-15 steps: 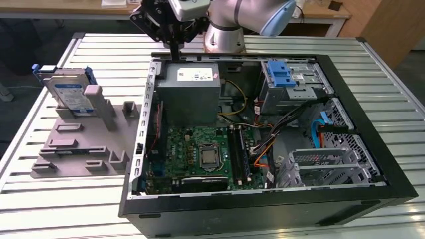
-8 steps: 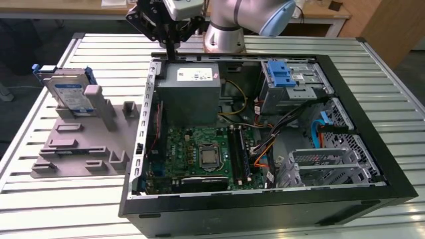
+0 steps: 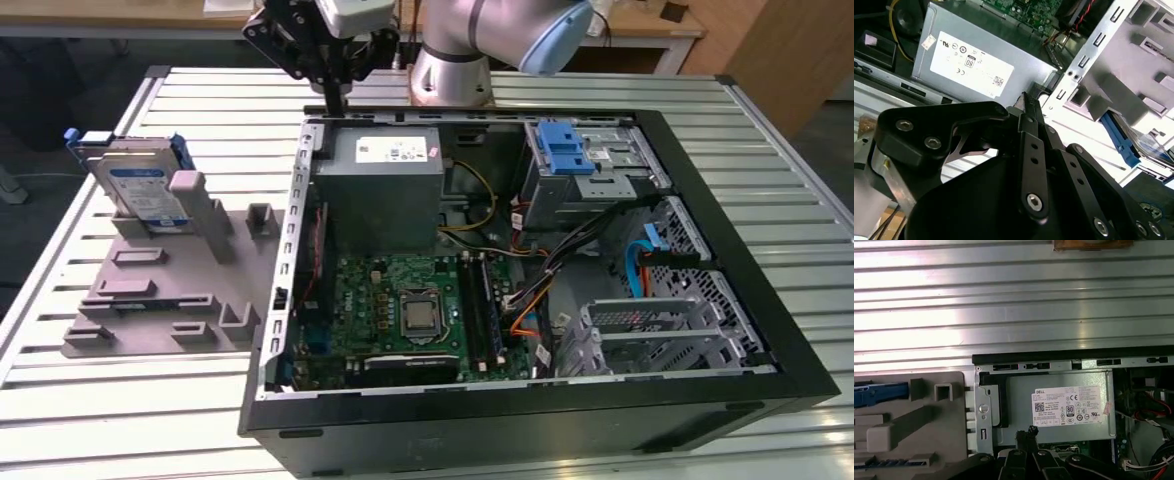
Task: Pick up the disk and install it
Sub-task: 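Reach for the disk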
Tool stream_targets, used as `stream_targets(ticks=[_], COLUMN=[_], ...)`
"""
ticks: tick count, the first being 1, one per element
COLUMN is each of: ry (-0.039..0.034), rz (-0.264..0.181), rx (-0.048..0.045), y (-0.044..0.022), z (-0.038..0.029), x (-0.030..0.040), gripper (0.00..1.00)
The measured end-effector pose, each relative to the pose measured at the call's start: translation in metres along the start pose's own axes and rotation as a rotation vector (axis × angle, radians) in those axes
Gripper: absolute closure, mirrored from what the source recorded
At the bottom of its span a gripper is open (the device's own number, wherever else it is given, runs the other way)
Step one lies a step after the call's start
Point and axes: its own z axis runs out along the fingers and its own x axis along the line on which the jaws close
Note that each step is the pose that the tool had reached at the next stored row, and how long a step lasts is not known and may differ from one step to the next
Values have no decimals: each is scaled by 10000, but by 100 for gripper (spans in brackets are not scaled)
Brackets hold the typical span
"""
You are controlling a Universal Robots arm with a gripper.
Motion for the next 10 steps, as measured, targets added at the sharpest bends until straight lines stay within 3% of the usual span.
stream_targets(ticks=[10], ry=[1], rz=[1], rx=[2], y=[56], z=[15], x=[132], gripper=[89])
